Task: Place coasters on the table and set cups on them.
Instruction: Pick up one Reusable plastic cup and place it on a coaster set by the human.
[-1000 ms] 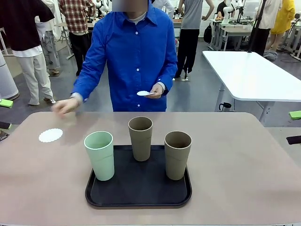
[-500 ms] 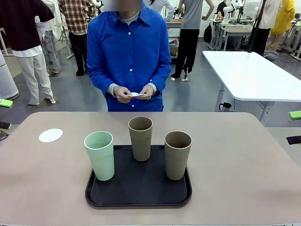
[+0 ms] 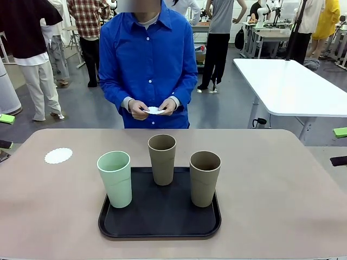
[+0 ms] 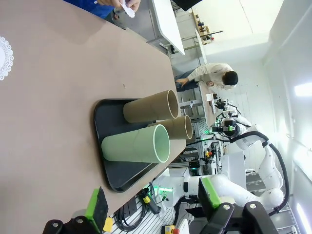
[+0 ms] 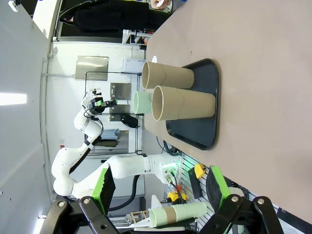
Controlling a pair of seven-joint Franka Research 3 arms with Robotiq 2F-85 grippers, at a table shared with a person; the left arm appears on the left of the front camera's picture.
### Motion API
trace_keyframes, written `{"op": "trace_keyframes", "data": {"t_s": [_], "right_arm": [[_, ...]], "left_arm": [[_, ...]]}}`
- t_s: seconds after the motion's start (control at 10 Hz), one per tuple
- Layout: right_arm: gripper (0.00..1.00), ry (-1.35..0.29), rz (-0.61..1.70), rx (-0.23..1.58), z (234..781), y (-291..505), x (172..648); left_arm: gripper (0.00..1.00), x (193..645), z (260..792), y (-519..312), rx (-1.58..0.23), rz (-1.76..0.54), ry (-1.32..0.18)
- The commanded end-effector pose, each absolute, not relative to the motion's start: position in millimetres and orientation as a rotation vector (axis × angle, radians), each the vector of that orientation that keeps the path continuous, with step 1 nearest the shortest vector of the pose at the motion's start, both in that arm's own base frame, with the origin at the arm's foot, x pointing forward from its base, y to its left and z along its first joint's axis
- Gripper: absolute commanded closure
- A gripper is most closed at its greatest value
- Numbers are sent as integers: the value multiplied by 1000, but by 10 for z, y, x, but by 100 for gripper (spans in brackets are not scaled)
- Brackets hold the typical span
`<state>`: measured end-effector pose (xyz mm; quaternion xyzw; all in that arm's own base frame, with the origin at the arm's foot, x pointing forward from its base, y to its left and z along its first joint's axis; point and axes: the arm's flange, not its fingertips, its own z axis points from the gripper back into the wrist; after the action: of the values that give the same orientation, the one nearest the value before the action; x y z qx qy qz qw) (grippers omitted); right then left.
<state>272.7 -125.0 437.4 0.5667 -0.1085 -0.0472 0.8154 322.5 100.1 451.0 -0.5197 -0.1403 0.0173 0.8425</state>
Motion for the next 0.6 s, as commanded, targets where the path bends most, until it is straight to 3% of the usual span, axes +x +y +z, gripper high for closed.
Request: {"op": "trace_keyframes", "data": {"t_s": [0.0,0.3,0.5], "right_arm": [[0,-239,-93,1227,4370,-1248,2750],[0,-239,-93,1227,4370,-1248,2750],[0,-239,-93,1227,4370,-1248,2750]], "left_arm": [[0,3393,4667,901,-1020,-132,-357],[0,3594,4970,412,-722,-677,-464],[0,3626,5007,11,-481,-1001,-387]]}}
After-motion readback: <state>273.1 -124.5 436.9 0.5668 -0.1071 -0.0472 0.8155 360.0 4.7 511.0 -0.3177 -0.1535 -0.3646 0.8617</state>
